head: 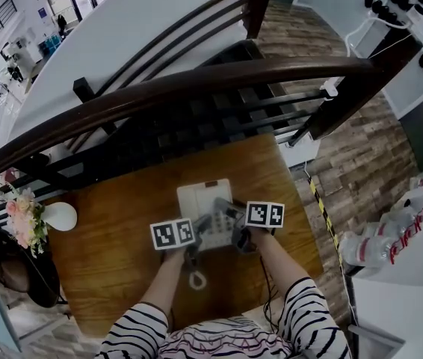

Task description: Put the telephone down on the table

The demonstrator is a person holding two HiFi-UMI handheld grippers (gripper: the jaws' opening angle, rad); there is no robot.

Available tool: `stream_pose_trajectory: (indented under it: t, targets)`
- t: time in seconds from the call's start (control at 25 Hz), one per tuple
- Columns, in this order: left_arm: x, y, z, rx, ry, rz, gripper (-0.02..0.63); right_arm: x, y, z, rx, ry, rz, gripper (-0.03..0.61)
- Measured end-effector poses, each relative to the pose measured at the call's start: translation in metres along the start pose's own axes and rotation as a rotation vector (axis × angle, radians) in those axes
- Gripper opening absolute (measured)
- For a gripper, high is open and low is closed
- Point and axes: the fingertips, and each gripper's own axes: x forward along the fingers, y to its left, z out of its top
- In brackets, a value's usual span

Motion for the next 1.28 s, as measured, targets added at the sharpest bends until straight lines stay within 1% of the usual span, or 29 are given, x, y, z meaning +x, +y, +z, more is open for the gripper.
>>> stream_pose_trajectory:
  t: [0.12,0.28,0.56,0.84,1.08,1.28]
  targets:
    - [0.002,0.002,0.000,0.001,0.012,0.007,0.371,0.005,-0.003,-0.001,0.004,0.013,-0.016,0.264]
    - [0.004,0.003,0.002,0.005,0.020,0.013,0.370,0.008,-0.006,0.001,0.010,0.022,-0.016,0.270]
    - [0.006,0.005,0.004,0.002,0.001,0.020,0.371,0.010,-0.009,0.003,0.010,0.017,-0.015,0.276]
    - [0.003,0.001,0.002,-0.011,-0.021,-0.032,0.379,0.005,-0.008,0.001,-0.018,-0.001,-0.048,0.281]
    - [-0.003,0.002,0.000,-0.023,-0.018,-0.076,0.383,-0.001,-0.006,0.000,-0.011,-0.046,-0.058,0.279]
    - [-0.010,-0.001,-0.003,-0.044,-0.035,-0.117,0.387,-0.010,-0.007,-0.002,-0.021,-0.060,-0.070,0.278]
